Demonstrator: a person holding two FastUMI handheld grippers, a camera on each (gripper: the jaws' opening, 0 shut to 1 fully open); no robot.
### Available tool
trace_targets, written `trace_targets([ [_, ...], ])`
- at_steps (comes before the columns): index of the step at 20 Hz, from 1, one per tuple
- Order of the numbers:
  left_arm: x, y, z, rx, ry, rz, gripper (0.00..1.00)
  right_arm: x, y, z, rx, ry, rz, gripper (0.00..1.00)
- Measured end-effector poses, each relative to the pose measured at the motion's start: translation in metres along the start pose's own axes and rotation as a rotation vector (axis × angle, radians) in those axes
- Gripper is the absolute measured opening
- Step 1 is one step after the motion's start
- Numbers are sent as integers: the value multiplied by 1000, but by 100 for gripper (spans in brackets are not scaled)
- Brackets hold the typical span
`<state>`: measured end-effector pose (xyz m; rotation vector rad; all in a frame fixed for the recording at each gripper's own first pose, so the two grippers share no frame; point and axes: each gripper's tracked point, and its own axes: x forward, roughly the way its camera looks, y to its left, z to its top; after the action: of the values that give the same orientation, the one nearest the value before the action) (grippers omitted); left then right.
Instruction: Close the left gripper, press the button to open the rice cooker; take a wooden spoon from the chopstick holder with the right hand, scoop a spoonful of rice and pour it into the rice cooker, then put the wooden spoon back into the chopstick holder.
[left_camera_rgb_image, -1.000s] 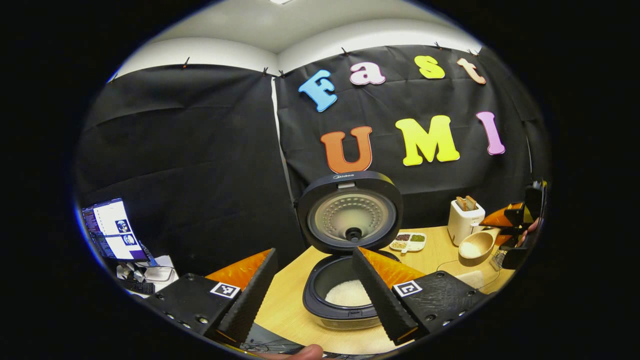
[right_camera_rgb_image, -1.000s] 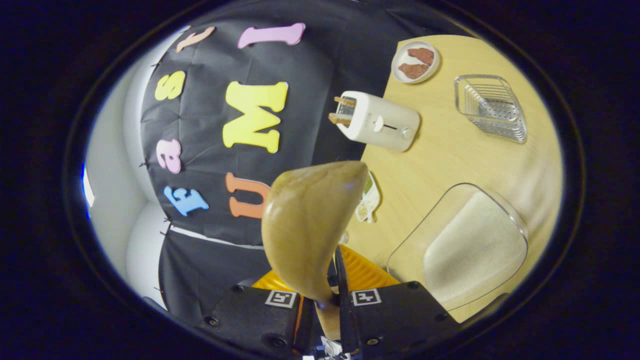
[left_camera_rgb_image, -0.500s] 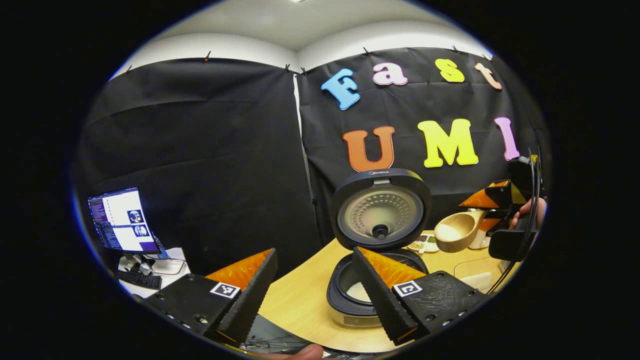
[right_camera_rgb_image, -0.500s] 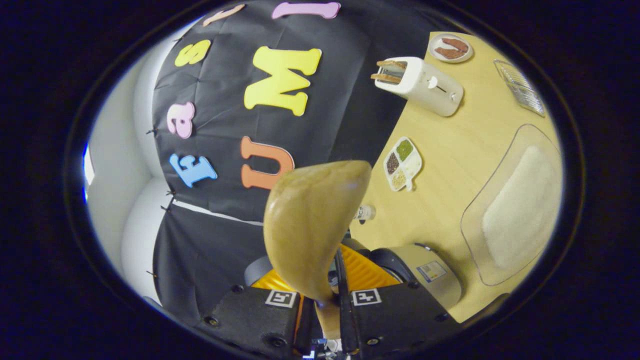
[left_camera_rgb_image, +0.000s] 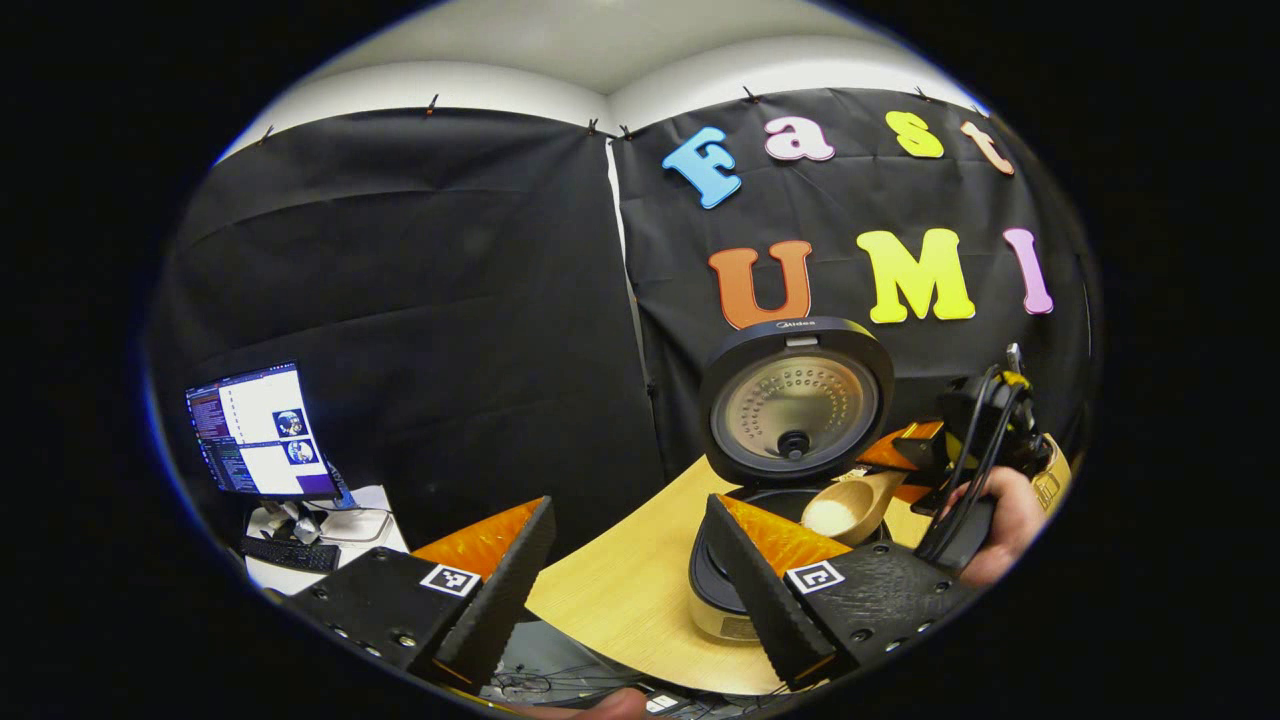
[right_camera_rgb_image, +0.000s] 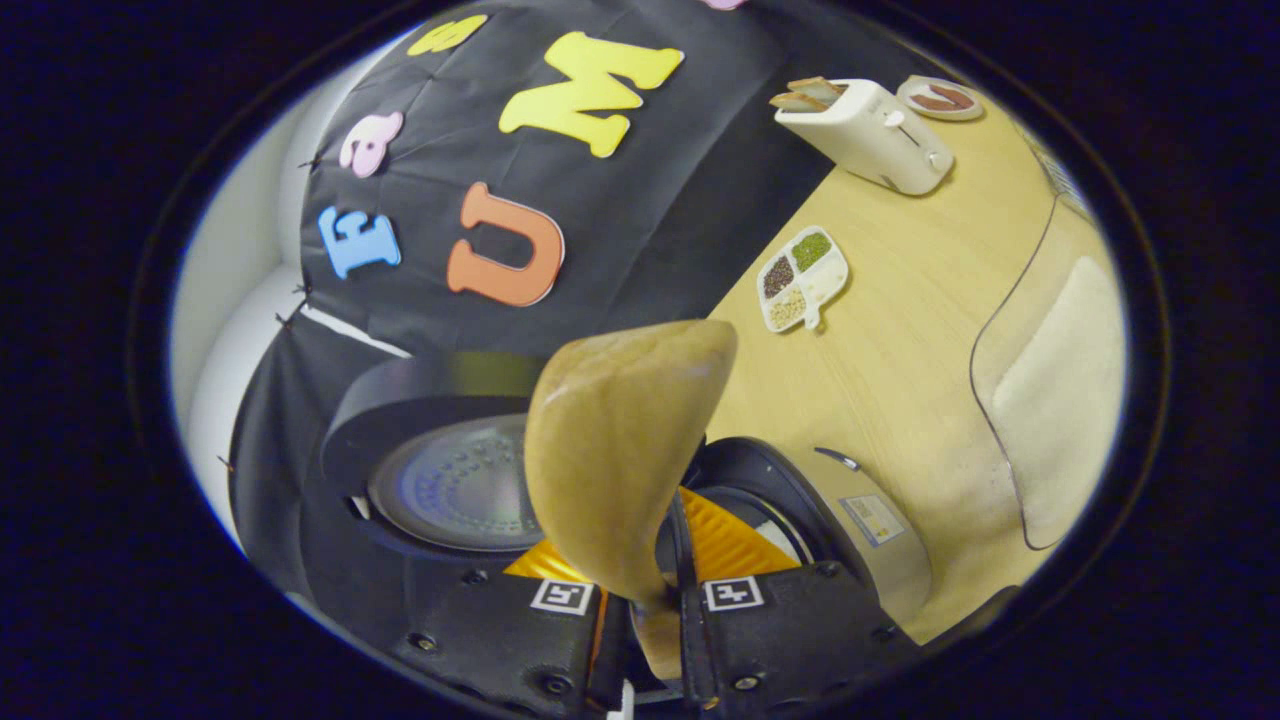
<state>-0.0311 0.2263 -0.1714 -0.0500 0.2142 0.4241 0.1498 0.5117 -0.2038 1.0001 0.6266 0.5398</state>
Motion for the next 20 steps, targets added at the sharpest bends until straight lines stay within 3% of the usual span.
trace_targets([
  [5, 2, 1, -3, -6, 16, 10, 95, 14, -8, -18, -244, -10, -70, 27],
  [14, 1, 13, -8, -11, 21, 27, 95, 22, 25, -46, -1175, -92, -172, 27],
  [20, 0, 17, -11, -12, 26, 37, 95, 30, 24, -44, -1455, -105, -186, 27],
])
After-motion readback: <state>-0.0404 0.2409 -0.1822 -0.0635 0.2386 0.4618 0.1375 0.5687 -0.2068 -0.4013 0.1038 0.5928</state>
